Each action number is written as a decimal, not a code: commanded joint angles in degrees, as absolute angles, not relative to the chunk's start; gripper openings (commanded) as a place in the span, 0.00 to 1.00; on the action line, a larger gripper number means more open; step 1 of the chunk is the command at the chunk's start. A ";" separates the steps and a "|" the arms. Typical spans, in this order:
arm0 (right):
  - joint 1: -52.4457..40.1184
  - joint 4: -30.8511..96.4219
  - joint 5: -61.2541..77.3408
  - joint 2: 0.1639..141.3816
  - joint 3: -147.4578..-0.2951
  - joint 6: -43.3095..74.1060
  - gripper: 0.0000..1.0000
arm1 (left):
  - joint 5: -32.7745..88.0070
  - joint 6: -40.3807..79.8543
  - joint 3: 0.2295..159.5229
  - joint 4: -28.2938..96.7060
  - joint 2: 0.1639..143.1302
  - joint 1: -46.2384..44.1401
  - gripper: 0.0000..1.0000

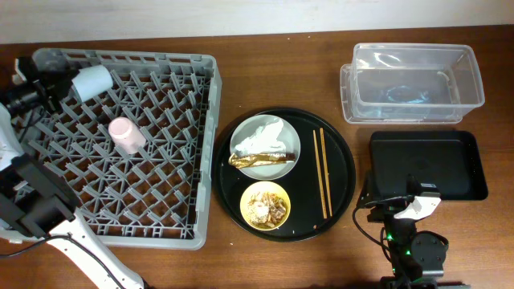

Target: Sort waste into correct bins and load items into the dishwasher rack

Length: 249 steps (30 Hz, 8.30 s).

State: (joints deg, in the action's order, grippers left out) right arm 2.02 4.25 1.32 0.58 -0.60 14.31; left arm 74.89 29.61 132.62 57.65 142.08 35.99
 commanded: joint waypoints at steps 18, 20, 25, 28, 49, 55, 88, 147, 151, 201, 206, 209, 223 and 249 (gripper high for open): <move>1.52 4.54 0.99 0.21 -0.32 13.76 0.99 | 55.81 17.43 134.21 60.69 134.76 39.83 0.00; 1.52 4.54 0.99 0.21 -0.32 13.74 0.99 | 55.59 17.41 134.21 60.75 131.81 38.68 0.00; 1.52 4.54 0.99 0.21 -0.32 13.74 0.98 | 54.59 13.93 134.21 66.54 124.09 32.51 0.00; 1.52 4.54 0.99 0.21 -0.32 13.74 0.99 | 46.57 10.50 134.21 72.51 120.68 25.23 0.00; 1.52 4.54 0.99 0.21 -0.32 13.74 0.99 | 5.39 10.39 134.15 65.82 134.89 -22.09 0.00; 1.52 4.54 0.99 0.21 -0.32 13.74 0.99 | -4.93 10.37 134.15 65.36 139.26 -23.07 0.00; 1.52 4.54 0.99 0.21 -0.32 13.74 0.99 | 1.96 10.48 140.99 72.07 136.46 -17.19 0.00; 1.52 4.54 0.99 0.21 -0.32 13.74 0.99 | 77.14 -12.67 83.66 74.50 117.73 48.88 0.02; 1.52 4.54 0.99 0.21 -0.32 13.74 0.99 | 74.94 -10.17 83.66 71.29 117.73 48.88 0.11; 1.52 4.54 0.99 0.21 -0.32 13.74 0.99 | 29.47 6.20 122.23 89.38 117.62 40.32 0.00; 1.52 4.54 0.99 0.21 -0.32 13.74 0.99 | 10.72 11.42 122.13 87.57 117.62 27.29 0.00; 1.52 4.54 0.99 0.21 -0.32 13.74 0.99 | -1.30 15.40 121.78 87.07 117.64 21.32 0.00; 1.52 4.54 0.99 0.21 -0.32 13.74 0.99 | -8.10 17.37 109.84 82.59 117.69 16.93 0.00; 1.52 4.54 0.99 0.21 -0.32 13.74 0.99 | -14.74 24.86 112.14 84.93 116.66 22.76 0.00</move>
